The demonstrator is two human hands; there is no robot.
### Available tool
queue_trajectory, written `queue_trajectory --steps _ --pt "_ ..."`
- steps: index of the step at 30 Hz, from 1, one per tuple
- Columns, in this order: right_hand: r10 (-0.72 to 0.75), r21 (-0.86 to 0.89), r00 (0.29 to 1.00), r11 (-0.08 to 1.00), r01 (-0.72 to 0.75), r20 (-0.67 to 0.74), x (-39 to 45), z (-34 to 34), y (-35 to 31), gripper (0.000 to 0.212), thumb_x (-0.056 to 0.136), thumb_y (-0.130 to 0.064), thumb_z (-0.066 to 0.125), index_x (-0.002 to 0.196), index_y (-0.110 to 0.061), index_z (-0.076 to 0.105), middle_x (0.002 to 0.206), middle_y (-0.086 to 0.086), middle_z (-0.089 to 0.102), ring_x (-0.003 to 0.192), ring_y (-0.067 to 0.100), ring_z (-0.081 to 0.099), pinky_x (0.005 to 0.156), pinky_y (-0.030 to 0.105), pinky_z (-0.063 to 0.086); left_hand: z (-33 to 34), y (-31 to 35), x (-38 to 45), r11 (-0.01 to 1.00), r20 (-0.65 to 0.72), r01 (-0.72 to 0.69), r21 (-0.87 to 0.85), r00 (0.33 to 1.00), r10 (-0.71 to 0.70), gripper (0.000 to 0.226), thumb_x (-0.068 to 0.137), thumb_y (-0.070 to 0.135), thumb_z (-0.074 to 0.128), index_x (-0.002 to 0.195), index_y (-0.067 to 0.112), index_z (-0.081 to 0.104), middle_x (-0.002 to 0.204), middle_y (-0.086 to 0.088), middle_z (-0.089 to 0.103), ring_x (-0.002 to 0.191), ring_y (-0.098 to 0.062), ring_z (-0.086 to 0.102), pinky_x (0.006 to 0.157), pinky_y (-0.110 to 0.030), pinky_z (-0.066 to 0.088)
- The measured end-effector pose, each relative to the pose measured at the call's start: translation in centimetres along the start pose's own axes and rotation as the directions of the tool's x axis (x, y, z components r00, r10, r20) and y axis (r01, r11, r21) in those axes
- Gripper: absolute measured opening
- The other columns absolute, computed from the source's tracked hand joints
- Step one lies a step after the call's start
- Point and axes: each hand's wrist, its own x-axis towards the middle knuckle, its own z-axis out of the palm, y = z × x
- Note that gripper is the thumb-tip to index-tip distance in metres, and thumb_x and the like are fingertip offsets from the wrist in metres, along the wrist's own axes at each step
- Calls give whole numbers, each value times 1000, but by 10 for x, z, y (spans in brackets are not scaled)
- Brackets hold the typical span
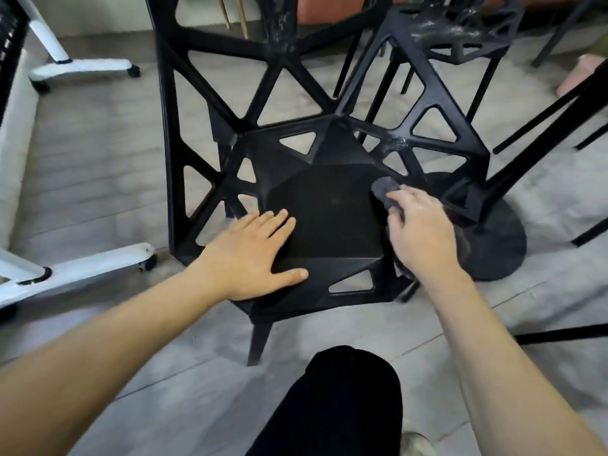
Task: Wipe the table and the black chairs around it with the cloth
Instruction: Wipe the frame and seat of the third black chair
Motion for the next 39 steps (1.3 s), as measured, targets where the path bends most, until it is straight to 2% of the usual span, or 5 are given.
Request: queue_trajectory --steps 7,13,21,29,39 --pt "-336 55 929 942 332 157 -17 9 -84 45 92 -35 38 121 -17 67 128 6 64 112 31 59 90 45 53 15 26 -3 990 -30 96 105 995 -94 130 68 100 6 159 8 -6 168 -9 -8 155 -18 -5 126 -39 -1" --pt "102 -130 990 985 -114 -93 19 -8 50 46 91 -34 39 123 -17 68 124 18 55 106 43 52 96 49 43 21 30 -8 989 -116 116 95 988 -105 127 67 99 -7 159 12 -8 167 -9 -8 155 -20 -4 126 -39 2" --pt "-288 121 955 953 279 65 -11 -4 -5 38 90 -27 54 126 -25 67 116 -1 64 104 23 57 92 40 46 22 94 50 988 -180 53 -147 981 -79 119 77 87 30 159 6 1 167 -14 -3 155 -24 -1 126 -40 3" --pt "62 -56 992 996 -69 -114 16 -4 78 38 99 -24 56 137 -28 60 141 1 54 120 31 51 101 47 42 31 93 42 993 -274 54 -105 958 -82 122 77 95 13 158 5 -6 166 -13 -9 155 -23 -5 127 -39 4" --pt "-431 3 895 901 433 116 33 5 21 37 94 -30 57 129 -34 68 132 -7 65 116 21 60 99 42 47 43 79 20 983 -310 102 -151 939 -145 107 90 83 24 155 -2 21 163 -19 21 152 -28 21 119 -43 16"
